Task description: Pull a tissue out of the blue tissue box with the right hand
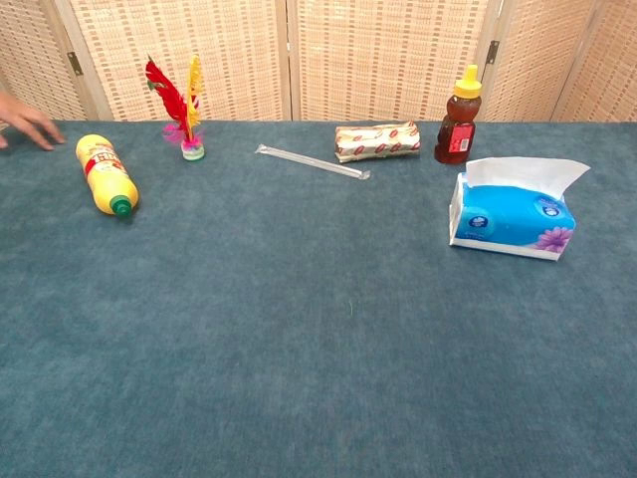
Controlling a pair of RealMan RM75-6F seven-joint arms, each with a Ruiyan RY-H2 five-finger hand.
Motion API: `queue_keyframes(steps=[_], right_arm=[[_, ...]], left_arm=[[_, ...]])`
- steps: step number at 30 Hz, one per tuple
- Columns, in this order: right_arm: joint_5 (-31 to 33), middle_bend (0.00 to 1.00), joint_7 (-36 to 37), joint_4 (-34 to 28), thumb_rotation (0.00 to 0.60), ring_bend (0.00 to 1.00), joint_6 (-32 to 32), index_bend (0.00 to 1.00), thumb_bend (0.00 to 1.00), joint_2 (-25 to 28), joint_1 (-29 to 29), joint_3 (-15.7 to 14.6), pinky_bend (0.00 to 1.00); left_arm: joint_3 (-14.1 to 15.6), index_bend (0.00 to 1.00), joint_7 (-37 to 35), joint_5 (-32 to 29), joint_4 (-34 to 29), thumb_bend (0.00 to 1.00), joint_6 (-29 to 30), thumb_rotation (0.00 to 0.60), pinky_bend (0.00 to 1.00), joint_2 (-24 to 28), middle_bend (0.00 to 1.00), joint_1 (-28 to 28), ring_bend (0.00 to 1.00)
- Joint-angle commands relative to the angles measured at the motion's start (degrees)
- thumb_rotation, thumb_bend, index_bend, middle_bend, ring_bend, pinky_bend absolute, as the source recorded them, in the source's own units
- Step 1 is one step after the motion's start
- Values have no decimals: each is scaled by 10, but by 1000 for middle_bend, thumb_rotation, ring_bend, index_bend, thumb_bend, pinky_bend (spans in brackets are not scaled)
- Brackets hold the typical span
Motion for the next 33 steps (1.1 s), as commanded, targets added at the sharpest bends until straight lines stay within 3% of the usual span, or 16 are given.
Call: queue_keyframes(steps=[1, 7, 11, 15, 22, 33], right_arm=[[1, 0, 0, 0, 600, 0, 0, 0, 138, 0, 0, 0, 0], [16, 0, 1, 5, 600, 0, -6, 0, 137, -3, 5, 10, 0], [38, 2, 3, 32, 600, 0, 1, 2, 149, -28, 18, 43, 0], [70, 79, -8, 63, 600, 0, -15, 127, 203, -58, 45, 79, 0], [159, 155, -78, 84, 600, 0, -84, 240, 225, -103, 105, 127, 0], [257, 241, -160, 154, 600, 0, -133, 341, 249, -185, 174, 160, 0]], left_arm=[[0, 0, 0, 0, 0, 248, 0, 600, 137, 0, 0, 0, 0], [0, 0, 1, 1, -1, 247, 0, 600, 137, 0, 0, 0, 0], [0, 0, 3, -1, 0, 247, -6, 600, 137, -1, 0, -2, 0], [0, 0, 2, -1, -1, 248, -6, 600, 137, -1, 0, -3, 0], [-1, 0, -10, -1, 0, 248, -1, 600, 137, 3, 0, -2, 0], [-2, 0, -22, -2, 1, 249, 1, 600, 137, 5, 0, -1, 0]])
